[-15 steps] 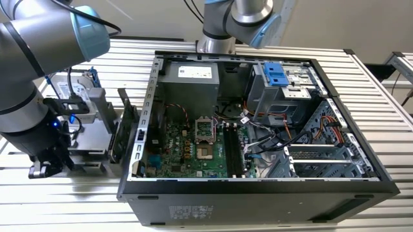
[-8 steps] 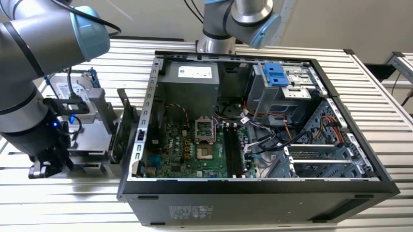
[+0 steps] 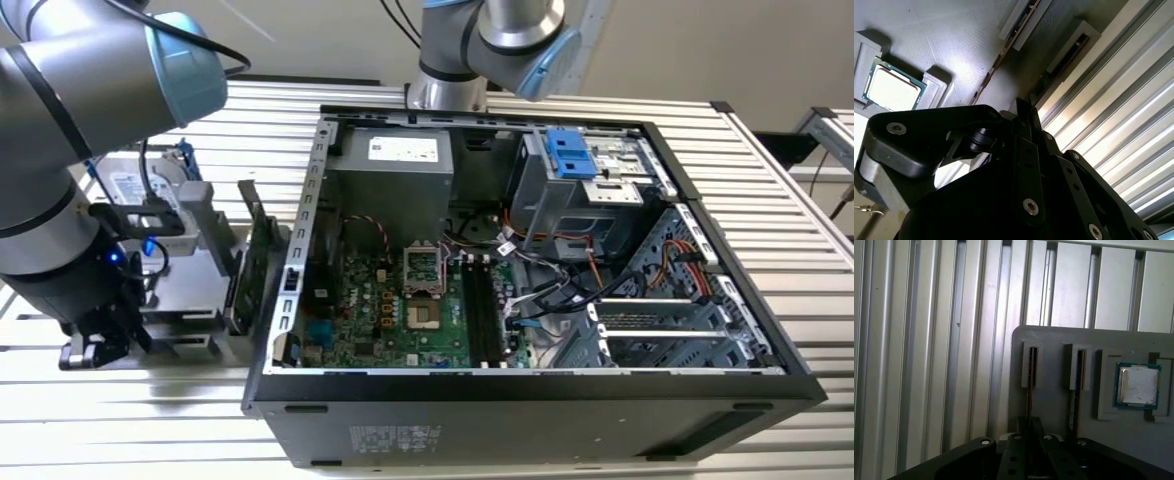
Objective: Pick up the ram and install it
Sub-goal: 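Pick up the ram and move it above insertion slot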
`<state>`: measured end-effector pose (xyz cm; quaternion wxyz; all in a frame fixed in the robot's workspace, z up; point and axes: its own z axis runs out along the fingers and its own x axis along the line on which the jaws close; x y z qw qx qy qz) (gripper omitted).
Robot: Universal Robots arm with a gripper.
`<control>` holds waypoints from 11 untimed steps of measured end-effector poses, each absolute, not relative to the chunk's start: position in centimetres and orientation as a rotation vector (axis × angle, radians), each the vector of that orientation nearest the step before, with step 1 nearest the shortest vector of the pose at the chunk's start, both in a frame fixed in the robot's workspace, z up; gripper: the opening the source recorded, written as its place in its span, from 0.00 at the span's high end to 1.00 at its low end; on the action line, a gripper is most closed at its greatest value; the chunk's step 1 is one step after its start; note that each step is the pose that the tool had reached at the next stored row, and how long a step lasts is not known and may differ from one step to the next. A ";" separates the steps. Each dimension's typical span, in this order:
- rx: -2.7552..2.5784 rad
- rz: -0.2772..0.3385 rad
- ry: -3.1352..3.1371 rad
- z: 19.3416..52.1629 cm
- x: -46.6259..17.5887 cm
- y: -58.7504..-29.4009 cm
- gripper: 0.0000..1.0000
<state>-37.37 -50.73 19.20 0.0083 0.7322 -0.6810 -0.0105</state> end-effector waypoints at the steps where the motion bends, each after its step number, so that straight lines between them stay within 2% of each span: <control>1: 2.288 -0.033 -2.128 19.2 -37.4 -50.7 1.00; 11: 2.288 -0.033 -2.128 19.2 -37.4 -50.8 1.00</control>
